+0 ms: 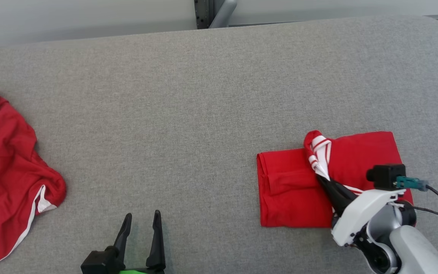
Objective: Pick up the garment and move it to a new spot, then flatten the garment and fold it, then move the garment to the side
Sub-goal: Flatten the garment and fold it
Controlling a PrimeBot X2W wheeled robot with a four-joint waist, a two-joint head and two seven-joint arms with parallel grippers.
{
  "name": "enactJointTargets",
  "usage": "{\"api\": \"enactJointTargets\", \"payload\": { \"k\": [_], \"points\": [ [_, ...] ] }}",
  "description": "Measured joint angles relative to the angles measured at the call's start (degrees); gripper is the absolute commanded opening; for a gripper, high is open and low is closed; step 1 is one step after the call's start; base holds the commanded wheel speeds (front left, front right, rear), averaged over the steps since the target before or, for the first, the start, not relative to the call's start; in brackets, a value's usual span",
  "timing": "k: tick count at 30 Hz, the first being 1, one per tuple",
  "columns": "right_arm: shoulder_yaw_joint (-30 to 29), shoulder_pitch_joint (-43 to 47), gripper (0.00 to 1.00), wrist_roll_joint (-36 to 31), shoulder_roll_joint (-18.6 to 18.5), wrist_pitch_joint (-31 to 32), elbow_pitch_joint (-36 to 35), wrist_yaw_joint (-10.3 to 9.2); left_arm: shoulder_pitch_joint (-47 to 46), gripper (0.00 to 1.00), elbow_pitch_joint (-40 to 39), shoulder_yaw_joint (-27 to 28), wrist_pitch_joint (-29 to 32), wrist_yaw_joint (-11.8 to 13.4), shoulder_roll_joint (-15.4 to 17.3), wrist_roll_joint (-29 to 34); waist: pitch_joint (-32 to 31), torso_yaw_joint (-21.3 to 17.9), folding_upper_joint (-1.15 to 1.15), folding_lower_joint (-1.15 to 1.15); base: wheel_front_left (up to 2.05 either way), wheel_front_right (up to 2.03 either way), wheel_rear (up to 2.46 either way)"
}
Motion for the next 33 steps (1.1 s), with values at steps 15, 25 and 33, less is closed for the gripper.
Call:
{"api": "enactJointTargets", "payload": {
  "k": [15, 25, 33],
  "points": [
    [0.68, -2.59, 0.00, -4.36, 10.22, 0.16, 3.60, -0.01, -0.32, 1.00, 1.27, -0.89, 0.00, 0.21, 0.01, 0.08, 0.10, 1.25, 0.00, 0.00, 0.00, 0.00, 0.00],
    [0.76, -2.86, 1.00, -4.10, 11.83, -2.65, 2.43, -0.01, -0.42, 1.00, 1.24, -0.88, 0.00, 0.47, 0.01, 0.09, 0.38, 1.12, 0.00, 0.00, 0.00, 0.00, 0.00],
    [-2.88, 2.39, 1.00, -3.34, 8.94, -6.78, -9.07, -0.01, 0.80, 1.00, 0.93, 0.08, 0.00, 0.71, 0.01, 0.11, -0.79, 0.11, 0.00, 0.00, 0.00, 0.00, 0.00]
  ]
}}
